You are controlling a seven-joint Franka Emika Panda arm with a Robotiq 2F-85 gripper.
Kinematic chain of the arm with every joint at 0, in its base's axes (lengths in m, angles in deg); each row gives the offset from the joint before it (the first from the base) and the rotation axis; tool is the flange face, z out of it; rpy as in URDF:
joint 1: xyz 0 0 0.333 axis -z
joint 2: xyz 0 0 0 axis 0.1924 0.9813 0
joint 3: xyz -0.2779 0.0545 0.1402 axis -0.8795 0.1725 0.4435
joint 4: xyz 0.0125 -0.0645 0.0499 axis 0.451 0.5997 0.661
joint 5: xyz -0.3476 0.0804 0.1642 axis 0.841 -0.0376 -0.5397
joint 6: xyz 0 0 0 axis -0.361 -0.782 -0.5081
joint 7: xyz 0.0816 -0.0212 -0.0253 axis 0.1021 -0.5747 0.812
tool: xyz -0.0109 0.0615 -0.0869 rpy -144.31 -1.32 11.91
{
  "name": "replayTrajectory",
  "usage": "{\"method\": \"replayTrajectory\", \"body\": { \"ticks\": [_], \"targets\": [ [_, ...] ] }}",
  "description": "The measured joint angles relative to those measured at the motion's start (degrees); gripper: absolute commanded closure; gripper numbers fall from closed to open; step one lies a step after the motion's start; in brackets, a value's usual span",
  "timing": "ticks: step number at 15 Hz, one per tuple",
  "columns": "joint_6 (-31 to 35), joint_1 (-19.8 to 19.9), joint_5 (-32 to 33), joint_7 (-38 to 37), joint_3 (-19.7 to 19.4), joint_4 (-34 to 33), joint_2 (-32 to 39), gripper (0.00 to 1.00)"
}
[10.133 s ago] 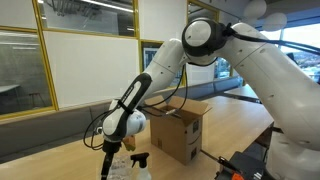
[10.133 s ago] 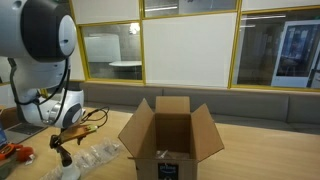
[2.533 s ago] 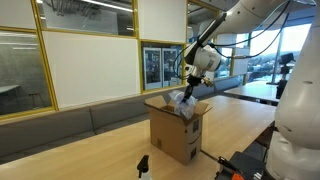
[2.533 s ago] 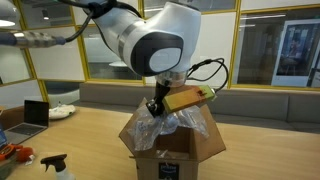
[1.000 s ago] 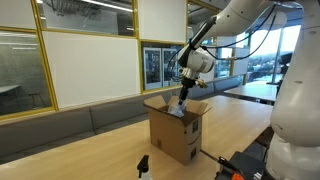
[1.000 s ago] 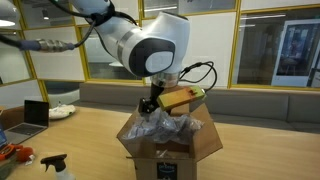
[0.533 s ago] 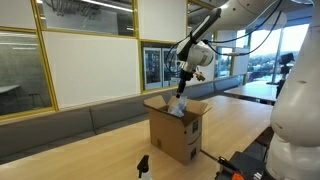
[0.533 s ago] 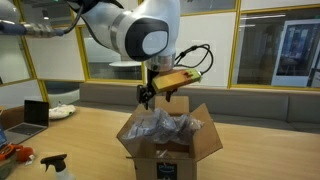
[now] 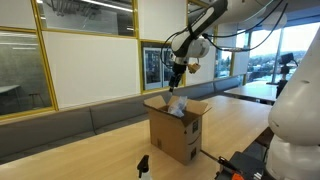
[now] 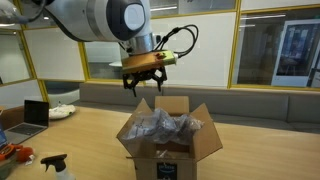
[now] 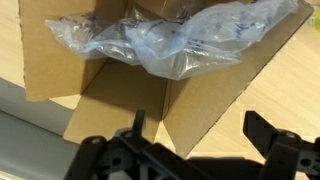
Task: Remove all the plastic bags and the spray bottle from the table and put them in the box
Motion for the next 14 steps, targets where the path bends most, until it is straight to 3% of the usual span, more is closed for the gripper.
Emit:
{"method": "replayTrajectory", "body": {
  "ticks": [8, 14],
  "targets": [
    [-4.2, -6.8, 3.8, -28.9, 6.9, -1.2, 1.2, 0.00],
    [-4.2, -10.9, 3.8, -41.5, 10.3, -2.8, 5.4, 0.00]
  ]
}}
